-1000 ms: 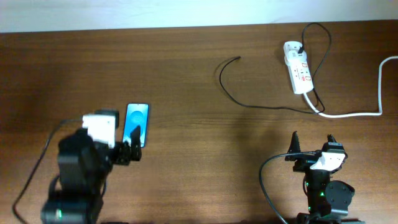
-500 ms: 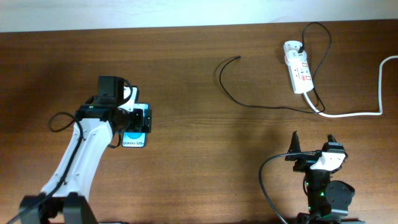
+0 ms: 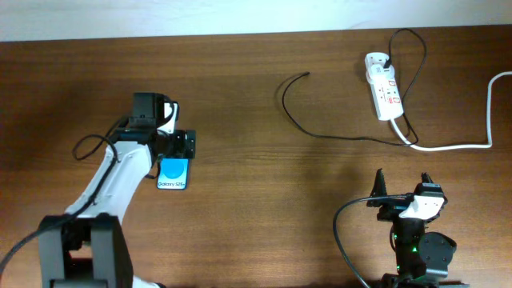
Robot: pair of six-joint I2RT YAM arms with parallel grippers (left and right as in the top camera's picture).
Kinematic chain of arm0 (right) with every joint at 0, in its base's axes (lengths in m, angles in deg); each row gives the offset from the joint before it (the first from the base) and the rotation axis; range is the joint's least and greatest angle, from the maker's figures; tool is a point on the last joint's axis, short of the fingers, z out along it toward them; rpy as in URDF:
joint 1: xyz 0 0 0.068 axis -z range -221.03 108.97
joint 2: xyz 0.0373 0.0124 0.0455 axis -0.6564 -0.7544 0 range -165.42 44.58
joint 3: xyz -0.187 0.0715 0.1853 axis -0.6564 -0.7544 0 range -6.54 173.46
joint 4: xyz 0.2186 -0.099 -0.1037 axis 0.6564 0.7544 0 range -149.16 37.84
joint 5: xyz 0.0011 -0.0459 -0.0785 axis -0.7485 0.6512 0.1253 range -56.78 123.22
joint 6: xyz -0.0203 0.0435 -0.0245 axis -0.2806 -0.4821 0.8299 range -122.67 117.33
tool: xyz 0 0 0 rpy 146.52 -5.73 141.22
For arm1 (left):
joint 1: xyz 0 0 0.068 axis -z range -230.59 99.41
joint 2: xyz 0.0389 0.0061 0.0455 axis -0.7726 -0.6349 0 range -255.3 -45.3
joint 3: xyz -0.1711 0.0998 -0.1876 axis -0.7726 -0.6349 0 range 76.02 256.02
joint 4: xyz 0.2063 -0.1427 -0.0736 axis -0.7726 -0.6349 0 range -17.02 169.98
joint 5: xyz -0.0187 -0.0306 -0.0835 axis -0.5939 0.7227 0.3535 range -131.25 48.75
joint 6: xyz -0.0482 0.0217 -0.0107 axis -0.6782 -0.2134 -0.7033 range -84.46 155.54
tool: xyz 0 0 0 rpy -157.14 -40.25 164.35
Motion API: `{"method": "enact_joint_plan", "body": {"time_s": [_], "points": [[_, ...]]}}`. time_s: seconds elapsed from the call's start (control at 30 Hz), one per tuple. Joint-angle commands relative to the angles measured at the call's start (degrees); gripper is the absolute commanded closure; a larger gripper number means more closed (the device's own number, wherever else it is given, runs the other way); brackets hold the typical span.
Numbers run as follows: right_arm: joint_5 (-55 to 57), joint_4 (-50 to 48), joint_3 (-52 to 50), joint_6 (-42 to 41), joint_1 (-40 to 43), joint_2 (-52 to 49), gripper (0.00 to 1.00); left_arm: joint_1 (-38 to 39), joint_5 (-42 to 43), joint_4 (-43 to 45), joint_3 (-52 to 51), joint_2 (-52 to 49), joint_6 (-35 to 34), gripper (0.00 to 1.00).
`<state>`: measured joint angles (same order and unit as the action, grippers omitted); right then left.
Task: Plug charger to phone and switch on socket
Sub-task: 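Lower the left gripper over the blue phone and close on it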
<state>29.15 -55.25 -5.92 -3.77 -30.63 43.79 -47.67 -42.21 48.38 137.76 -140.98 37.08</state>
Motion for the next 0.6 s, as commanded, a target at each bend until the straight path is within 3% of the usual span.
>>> {"method": "enact_joint_plan", "body": {"time_s": [0.0,0.57], "points": [[0.1,0.2,-0.3,0.0,-0.3,0.4,0.02,-0.4,-0.6,1.7,0.9,-3.4,0.3,0.01],[0.1,0.3,-0.3,0.0,-0.3,0.4,0.02,-0.6,-2.1,2.3,0.9,-12.0,0.3,0.01]]}}
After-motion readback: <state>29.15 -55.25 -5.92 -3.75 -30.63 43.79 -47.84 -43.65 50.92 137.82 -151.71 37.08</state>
